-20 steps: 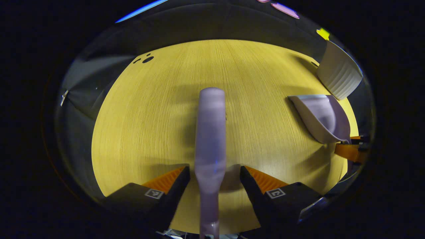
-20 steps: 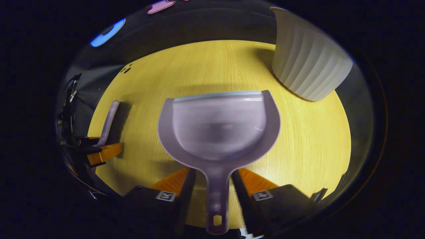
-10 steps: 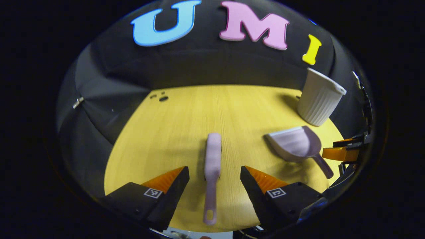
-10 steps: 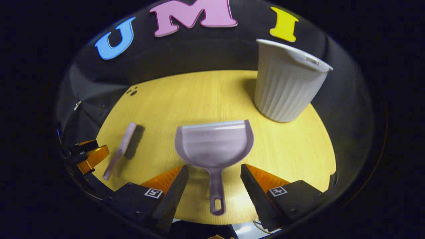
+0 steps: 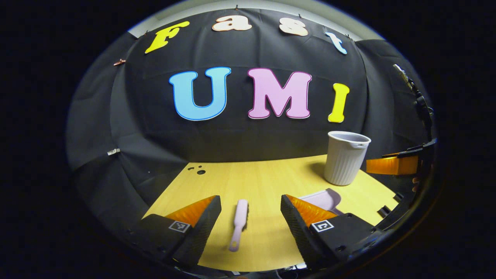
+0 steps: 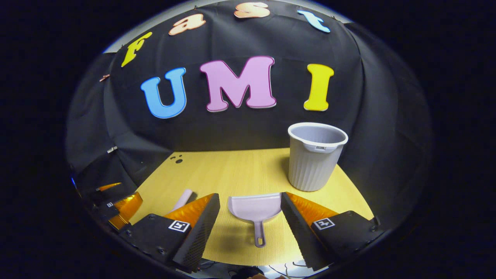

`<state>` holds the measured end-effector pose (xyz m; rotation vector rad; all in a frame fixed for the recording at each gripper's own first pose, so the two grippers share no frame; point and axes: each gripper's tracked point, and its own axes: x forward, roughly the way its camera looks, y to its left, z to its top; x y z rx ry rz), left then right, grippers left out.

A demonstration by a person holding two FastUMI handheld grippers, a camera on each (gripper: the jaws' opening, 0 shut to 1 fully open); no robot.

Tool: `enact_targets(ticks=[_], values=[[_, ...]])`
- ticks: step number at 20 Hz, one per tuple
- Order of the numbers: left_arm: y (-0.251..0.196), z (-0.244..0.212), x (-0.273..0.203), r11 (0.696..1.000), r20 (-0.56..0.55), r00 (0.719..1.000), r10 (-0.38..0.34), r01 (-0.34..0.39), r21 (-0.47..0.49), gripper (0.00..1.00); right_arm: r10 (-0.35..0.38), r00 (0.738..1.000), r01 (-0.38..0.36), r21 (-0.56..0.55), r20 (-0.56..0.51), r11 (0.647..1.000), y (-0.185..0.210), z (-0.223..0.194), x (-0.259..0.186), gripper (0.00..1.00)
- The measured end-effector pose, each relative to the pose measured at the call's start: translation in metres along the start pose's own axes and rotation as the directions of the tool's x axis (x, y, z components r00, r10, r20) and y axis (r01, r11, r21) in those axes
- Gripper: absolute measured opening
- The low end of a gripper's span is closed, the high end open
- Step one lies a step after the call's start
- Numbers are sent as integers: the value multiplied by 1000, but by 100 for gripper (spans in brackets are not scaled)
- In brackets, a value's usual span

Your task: Pick up the small broom and dustpan from the desktop, sweep the trash into the dustpan with the broom, and then empty the trash into the garbage bin.

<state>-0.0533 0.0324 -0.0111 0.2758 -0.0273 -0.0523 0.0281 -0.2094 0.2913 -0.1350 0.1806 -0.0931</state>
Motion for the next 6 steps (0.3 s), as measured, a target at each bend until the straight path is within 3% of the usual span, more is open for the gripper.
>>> enact_targets(ticks=[4,6], values=[[-18,-19,-25,999,3,999,-37,37,-21,97,-19,1000,19,-41,-5,999,-5,-17,-30,99],[-27,-48,-27,999,-75,996,-47,47,-8,98,-15,998,12,-38,-60,999,-6,-42,-33,99]])
